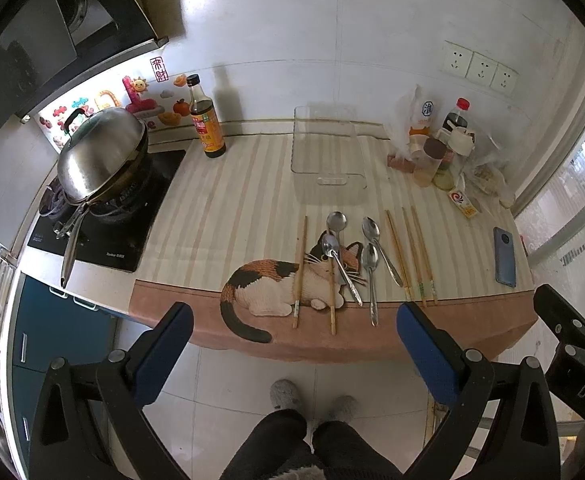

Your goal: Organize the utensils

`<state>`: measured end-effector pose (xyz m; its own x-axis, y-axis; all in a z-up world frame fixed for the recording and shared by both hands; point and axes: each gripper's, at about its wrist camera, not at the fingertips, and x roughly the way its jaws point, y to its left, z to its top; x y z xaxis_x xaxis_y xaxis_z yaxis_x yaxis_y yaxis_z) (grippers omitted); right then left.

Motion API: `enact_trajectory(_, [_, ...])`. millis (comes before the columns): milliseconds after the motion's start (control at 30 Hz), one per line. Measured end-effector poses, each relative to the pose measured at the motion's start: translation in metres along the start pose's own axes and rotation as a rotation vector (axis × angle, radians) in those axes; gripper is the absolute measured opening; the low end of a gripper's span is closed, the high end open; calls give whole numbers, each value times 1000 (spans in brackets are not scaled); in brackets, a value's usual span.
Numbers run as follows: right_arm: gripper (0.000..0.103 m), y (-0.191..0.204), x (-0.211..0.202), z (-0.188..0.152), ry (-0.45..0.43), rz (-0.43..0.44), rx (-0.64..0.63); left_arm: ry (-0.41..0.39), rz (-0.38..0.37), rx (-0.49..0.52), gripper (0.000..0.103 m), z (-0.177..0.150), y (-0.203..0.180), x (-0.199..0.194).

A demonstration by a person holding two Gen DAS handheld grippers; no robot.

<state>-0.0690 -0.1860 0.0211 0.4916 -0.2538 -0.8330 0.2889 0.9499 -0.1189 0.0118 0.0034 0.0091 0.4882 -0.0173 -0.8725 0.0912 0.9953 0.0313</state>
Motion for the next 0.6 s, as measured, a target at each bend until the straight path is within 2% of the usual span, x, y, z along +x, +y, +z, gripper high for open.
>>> enact_trajectory(600, [103,2,0,3,-3,4,-2,-11,4,-2,103,-5,-5,-1])
